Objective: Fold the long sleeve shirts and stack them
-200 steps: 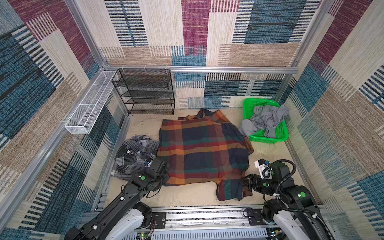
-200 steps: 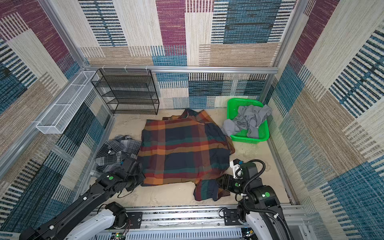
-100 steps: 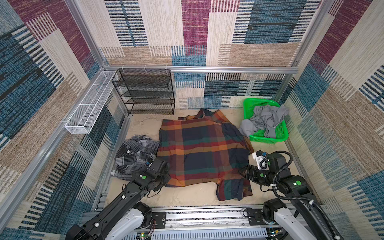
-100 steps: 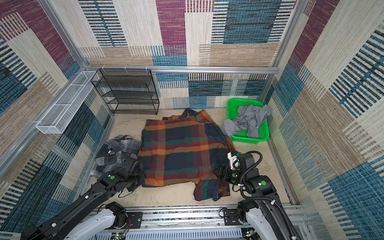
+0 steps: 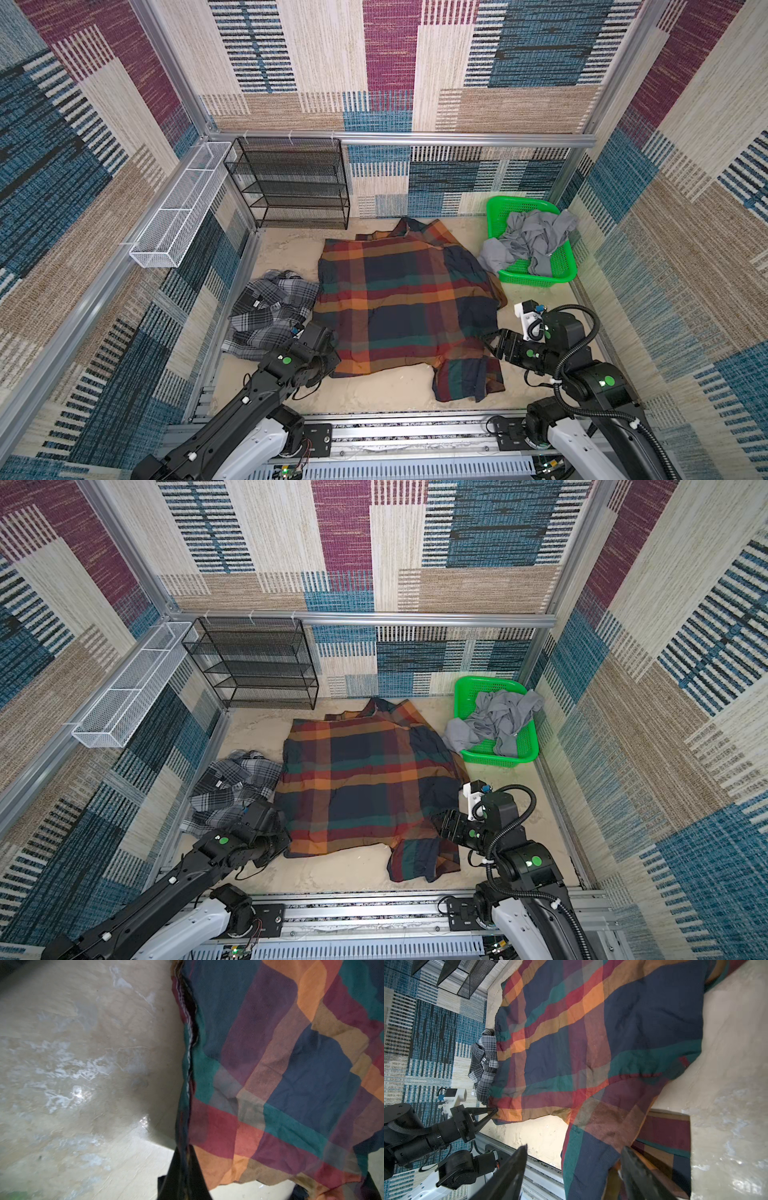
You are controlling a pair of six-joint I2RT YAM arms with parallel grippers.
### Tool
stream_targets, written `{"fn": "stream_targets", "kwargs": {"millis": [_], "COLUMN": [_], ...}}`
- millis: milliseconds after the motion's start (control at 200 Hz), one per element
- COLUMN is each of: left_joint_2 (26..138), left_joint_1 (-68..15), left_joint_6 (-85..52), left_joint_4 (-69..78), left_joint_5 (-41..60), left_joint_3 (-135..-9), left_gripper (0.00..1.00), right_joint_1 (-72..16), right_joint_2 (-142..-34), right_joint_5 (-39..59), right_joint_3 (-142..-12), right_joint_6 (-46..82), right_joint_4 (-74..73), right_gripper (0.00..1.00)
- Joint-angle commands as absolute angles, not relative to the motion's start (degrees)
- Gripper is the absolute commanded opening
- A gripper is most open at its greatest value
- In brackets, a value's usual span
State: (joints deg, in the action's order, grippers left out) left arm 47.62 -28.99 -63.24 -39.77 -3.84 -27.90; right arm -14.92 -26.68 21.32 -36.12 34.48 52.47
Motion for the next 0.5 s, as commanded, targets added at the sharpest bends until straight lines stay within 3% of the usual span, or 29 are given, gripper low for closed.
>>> {"fn": "stream_targets", "kwargs": {"millis": [0,496], "left_joint_2": [48.3,51.1], "left_joint_1": [-28.9,-28.9], "left_joint_6": [-62.0,-59.3], "left_joint_4": [-39.2,-39.1], "left_joint_5": [-2.4,-1.1], "left_joint_3": [-27.9,-29.3], "left_gripper": [0.0,0.0], "right_joint_1": [-14.9,-14.9], "right_joint_2": [-23.8,-14.2], "right_joint_5": [18.8,18.8], "right_joint_3": [-37.3,-37.7], "right_joint_6": [36.5,40.8], "right_joint_4": [54.1,58.1], "right_gripper": [0.72,0.72]}}
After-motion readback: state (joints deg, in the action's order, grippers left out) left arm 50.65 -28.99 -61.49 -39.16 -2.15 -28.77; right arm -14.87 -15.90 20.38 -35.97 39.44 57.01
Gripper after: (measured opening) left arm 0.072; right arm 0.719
